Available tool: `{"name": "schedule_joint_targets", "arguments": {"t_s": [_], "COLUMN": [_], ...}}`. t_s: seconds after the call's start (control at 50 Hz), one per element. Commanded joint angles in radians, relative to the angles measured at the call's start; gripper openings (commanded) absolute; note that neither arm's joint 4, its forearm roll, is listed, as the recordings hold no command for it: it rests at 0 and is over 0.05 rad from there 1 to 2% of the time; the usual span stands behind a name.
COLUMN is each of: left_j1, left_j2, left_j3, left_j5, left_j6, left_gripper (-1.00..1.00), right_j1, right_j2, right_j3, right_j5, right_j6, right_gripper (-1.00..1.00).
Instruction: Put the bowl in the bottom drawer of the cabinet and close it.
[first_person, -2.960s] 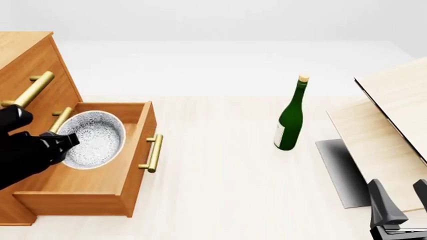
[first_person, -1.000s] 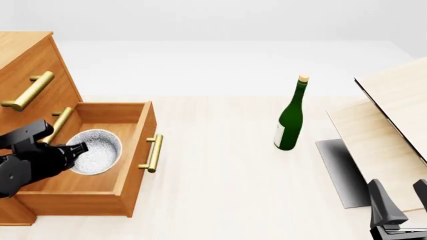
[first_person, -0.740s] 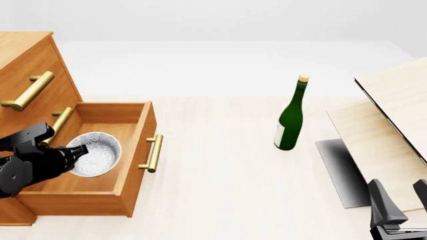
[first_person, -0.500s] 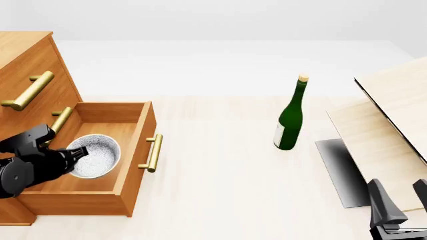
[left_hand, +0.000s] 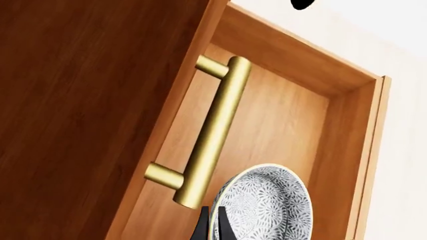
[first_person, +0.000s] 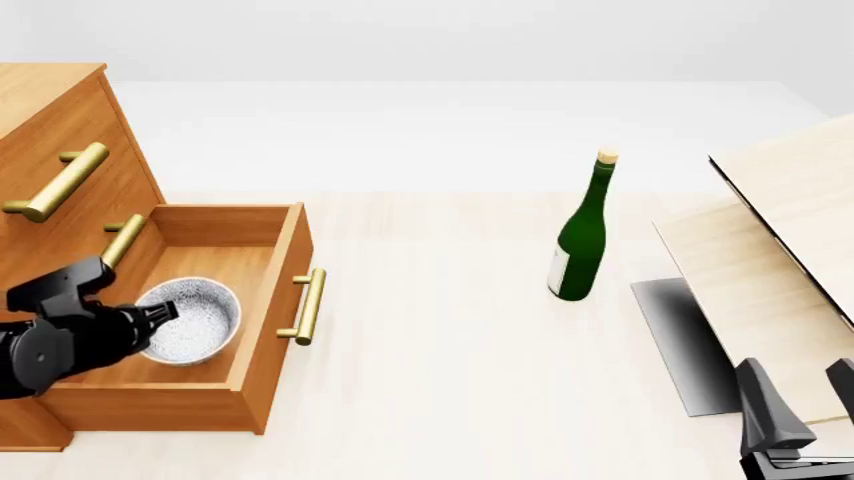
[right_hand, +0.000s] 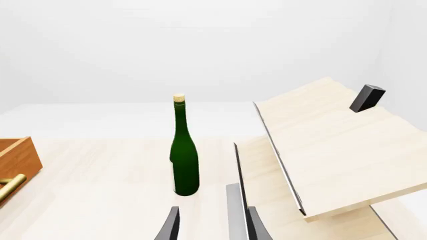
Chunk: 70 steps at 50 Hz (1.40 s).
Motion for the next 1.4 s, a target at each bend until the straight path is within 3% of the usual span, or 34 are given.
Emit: {"name": "schedule_joint_targets", "arguments": {"t_s": [0.02, 0.68, 0.7, 1.08, 1.4], "left_j1": [0.003, 0.009, 0.01, 0.012, 0.003], "left_j2": [0.021, 0.076, 0.076, 0.048, -0.072], "left_j3": [-0.002, 0.0, 0.001, 0.0, 0.017], "left_j5": [-0.016, -0.047, -0.046, -0.034, 0.026], "left_j6": [0.021, 0.036, 0.04, 0.048, 0.042], "left_gripper": [-1.0, -1.0, 1.0, 1.0, 1.0], "right_j1": [0.0, 0.0, 0.0, 0.0, 0.0], "right_j2": [-0.001, -0.001, -0.001, -0.001, -0.001], "right_j3": [0.001, 0.001, 0.001, 0.001, 0.001], "right_j5": [0.0, 0.0, 0.0, 0.0, 0.0], "right_j6": [0.0, 0.0, 0.0, 0.0, 0.0], "right_gripper": [1.0, 1.0, 1.0, 1.0, 1.0]}}
